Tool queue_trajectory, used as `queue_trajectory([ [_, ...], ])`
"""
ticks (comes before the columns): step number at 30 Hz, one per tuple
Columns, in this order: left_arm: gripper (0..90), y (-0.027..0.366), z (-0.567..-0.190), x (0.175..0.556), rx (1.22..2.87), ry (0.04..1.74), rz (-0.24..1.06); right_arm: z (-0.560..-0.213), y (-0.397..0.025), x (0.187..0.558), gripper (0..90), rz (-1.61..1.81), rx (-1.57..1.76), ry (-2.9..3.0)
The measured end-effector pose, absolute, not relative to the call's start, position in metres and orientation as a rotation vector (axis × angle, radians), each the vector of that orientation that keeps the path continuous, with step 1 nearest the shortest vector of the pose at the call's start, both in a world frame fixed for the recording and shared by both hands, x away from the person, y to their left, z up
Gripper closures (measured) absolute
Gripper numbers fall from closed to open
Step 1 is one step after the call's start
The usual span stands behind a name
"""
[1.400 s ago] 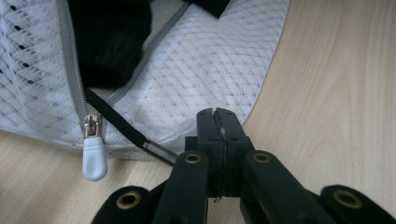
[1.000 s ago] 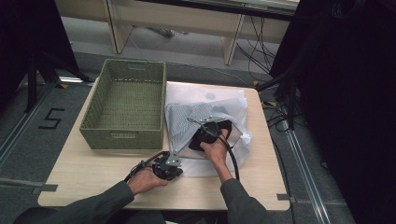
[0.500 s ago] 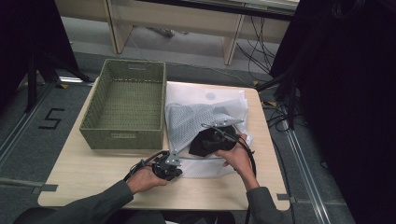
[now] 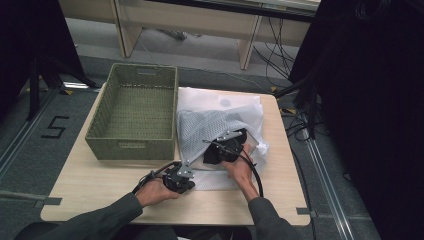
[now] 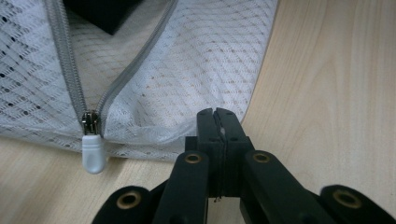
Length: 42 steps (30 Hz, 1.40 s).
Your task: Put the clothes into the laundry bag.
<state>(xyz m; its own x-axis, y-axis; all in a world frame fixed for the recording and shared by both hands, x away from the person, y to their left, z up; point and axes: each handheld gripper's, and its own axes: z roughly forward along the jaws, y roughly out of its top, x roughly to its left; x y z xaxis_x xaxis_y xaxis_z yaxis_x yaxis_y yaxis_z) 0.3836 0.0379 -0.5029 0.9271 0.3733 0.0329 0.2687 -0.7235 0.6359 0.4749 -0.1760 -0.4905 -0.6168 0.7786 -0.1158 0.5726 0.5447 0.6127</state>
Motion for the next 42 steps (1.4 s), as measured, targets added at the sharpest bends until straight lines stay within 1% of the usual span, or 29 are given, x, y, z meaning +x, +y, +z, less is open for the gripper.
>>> queue_trajectory([
  [7,89.1,0.038,-0.503,0.382,2.428,0.446,0.203,-0.480,-0.180,0.503,84.5,0.919,1.264,2.230],
  [8,89.1,0.037,-0.504,0.380,2.396,0.475,0.202,-0.484,-0.181,0.508,84.4,0.927,1.250,2.201],
  [9,89.0,0.038,-0.503,0.381,2.423,0.445,0.213,-0.485,-0.183,0.511,84.4,0.916,1.267,2.205],
  [12,89.0,0.037,-0.504,0.380,2.401,0.470,0.199,-0.491,-0.190,0.520,84.2,0.942,1.308,2.184],
  [14,89.0,0.037,-0.504,0.381,2.399,0.473,0.193,-0.490,-0.192,0.522,83.3,0.955,1.266,2.199],
  [17,88.8,0.037,-0.504,0.380,2.401,0.471,0.197,-0.482,-0.192,0.512,78.0,0.963,1.298,2.235],
  [19,88.7,0.037,-0.504,0.380,2.405,0.459,0.211,-0.476,-0.197,0.507,69.4,0.950,1.225,2.309],
  [20,88.7,0.037,-0.504,0.380,2.404,0.455,0.210,-0.471,-0.198,0.502,66.9,0.940,1.264,2.331],
  [22,88.6,0.038,-0.503,0.380,2.416,0.444,0.212,-0.464,-0.207,0.494,62.8,0.959,1.209,2.320],
  [25,88.4,0.039,-0.502,0.380,2.423,0.444,0.205,-0.455,-0.216,0.482,58.3,1.007,1.239,2.276],
  [26,88.2,0.040,-0.501,0.381,2.451,0.423,0.206,-0.448,-0.221,0.477,57.2,0.946,1.237,2.336],
  [30,86.3,0.043,-0.499,0.380,2.462,0.442,0.194,-0.446,-0.237,0.468,56.3,0.854,1.218,2.306],
  [31,84.2,0.043,-0.496,0.381,2.472,0.446,0.186,-0.446,-0.241,0.467,56.1,0.854,1.220,2.287],
  [33,79.3,0.045,-0.489,0.385,2.440,0.449,0.225,-0.444,-0.248,0.464,55.5,0.865,1.258,2.290],
  [35,71.5,0.045,-0.479,0.389,2.348,0.501,0.289,-0.443,-0.255,0.461,55.6,0.874,1.253,2.277],
  [36,69.5,0.044,-0.472,0.392,2.305,0.530,0.307,-0.441,-0.257,0.458,55.6,0.875,1.267,2.281],
  [39,60.3,0.039,-0.452,0.406,2.213,0.556,0.411,-0.440,-0.263,0.451,55.5,0.878,1.261,2.293],
  [42,53.0,0.024,-0.444,0.424,2.202,0.578,0.447,-0.441,-0.264,0.445,55.5,0.893,1.256,2.312],
])
